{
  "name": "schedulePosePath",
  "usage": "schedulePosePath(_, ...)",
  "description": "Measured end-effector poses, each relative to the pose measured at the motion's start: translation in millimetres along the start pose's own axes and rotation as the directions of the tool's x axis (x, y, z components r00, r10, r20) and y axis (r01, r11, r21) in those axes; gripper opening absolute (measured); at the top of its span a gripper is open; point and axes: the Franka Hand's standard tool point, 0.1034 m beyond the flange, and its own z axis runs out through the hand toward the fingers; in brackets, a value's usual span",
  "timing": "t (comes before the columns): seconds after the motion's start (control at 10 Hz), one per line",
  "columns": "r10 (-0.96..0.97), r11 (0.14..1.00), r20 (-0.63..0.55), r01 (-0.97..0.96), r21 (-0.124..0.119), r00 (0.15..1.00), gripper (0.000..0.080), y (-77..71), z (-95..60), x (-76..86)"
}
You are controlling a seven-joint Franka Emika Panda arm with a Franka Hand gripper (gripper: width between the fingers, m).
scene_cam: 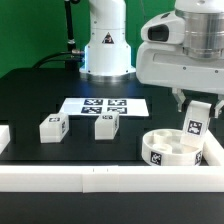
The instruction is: Assemble stool
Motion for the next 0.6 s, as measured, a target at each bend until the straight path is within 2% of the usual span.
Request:
schedulePosePath(0.3,0.247,0.969,0.009,-0.247,0.008,0.969,0.0335,-0.9,-0.3,-0.2)
schedulePosePath(0.5,0.560,0.821,0.049,-0.561,0.103,0.827,0.0335,-2.1,-1.9,5.7)
schedulePosePath(0.6,0.636,0.761,0.067,-0.639,0.117,0.769,0.0335,-1.1,-0.6,4.1)
